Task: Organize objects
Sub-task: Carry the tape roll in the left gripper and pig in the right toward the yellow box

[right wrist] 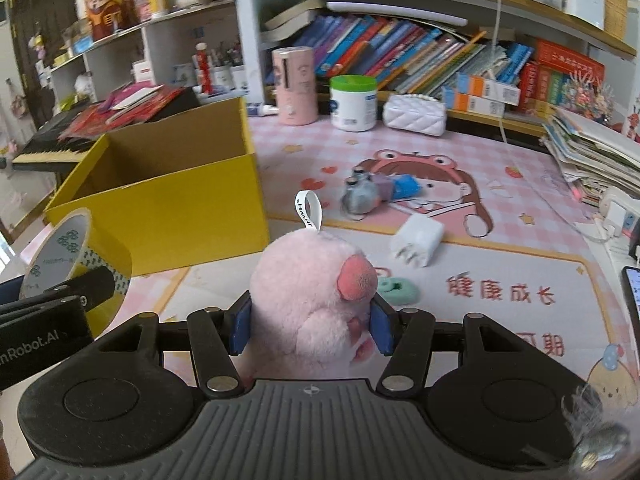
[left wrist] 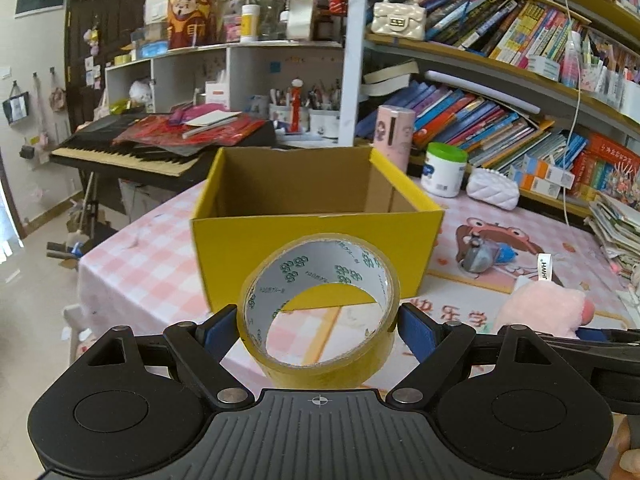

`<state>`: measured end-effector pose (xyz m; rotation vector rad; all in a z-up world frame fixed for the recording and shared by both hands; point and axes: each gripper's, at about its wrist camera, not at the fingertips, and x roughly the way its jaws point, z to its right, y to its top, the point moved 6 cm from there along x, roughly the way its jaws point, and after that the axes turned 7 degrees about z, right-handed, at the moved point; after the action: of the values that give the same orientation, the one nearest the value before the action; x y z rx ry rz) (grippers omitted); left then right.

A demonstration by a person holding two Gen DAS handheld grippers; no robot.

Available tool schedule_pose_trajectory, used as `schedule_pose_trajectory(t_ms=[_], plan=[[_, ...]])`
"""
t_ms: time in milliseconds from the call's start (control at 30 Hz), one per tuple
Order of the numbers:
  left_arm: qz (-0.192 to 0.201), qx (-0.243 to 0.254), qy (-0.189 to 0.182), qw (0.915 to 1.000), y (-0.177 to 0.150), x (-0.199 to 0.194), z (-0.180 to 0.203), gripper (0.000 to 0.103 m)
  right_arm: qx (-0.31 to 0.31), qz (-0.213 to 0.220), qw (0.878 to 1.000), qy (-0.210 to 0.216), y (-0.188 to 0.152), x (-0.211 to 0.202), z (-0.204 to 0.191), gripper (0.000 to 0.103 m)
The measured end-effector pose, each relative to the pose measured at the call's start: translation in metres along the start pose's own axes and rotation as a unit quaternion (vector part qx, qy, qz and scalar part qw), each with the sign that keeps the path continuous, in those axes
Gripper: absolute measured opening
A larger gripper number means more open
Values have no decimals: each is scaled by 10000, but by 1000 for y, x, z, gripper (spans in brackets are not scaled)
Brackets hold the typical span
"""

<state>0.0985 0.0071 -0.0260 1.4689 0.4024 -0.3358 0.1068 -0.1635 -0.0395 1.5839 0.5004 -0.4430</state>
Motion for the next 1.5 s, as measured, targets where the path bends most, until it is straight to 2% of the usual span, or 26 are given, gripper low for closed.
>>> schedule_pose_trajectory(t_ms=[400, 600, 1500], plan=[[-92, 77, 68, 9999, -11, -13, -31, 86, -31, -110, 9998, 163, -16, -9, -37, 55], [-169, 68, 81, 9998, -18, -18, -43, 86, -124, -303, 9992, 246, -25, -10, -51, 55], [150, -96, 60, 9998, -10, -38, -77, 86, -415, -202, 9984, 338, -28, -28, -90, 55]])
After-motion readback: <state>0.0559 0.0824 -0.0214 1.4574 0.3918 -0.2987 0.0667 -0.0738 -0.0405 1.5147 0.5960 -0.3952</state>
